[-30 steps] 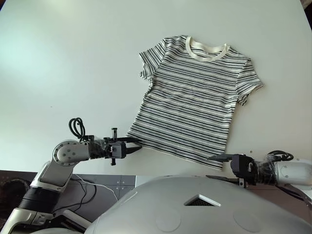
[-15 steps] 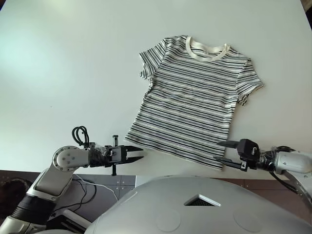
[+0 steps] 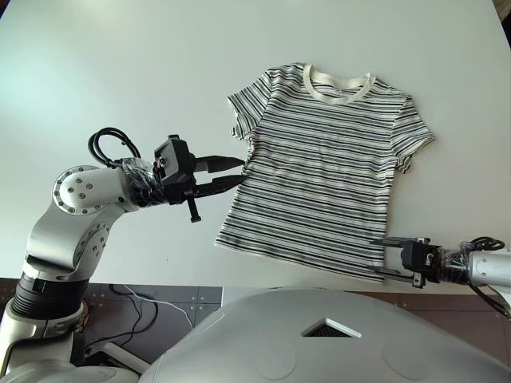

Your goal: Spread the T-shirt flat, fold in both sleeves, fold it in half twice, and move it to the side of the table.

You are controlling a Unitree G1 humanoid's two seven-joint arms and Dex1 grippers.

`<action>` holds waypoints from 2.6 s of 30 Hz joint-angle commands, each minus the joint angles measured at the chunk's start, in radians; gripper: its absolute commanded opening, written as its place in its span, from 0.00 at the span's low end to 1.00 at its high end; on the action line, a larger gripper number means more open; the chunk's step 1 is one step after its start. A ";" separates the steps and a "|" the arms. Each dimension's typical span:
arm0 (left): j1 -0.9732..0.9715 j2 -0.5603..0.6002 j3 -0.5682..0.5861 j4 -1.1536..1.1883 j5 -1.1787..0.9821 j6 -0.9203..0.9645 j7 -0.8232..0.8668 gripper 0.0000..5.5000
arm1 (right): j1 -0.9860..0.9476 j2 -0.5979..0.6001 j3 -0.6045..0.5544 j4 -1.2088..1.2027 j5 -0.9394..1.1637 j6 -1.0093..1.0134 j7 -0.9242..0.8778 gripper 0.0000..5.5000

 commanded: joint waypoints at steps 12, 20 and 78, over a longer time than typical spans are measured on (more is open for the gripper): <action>-0.299 -0.241 0.146 0.322 -0.066 0.490 0.475 0.20 | -0.197 -0.018 -0.482 -0.072 0.718 0.525 0.106 0.46; -0.572 -0.510 0.216 0.724 -0.065 0.745 0.746 0.29 | -0.369 0.152 -0.461 0.064 0.641 0.541 -0.114 0.46; -0.806 -0.863 0.140 0.822 0.171 0.676 0.811 0.02 | -0.259 0.387 -0.344 -0.081 0.378 0.477 -0.236 0.46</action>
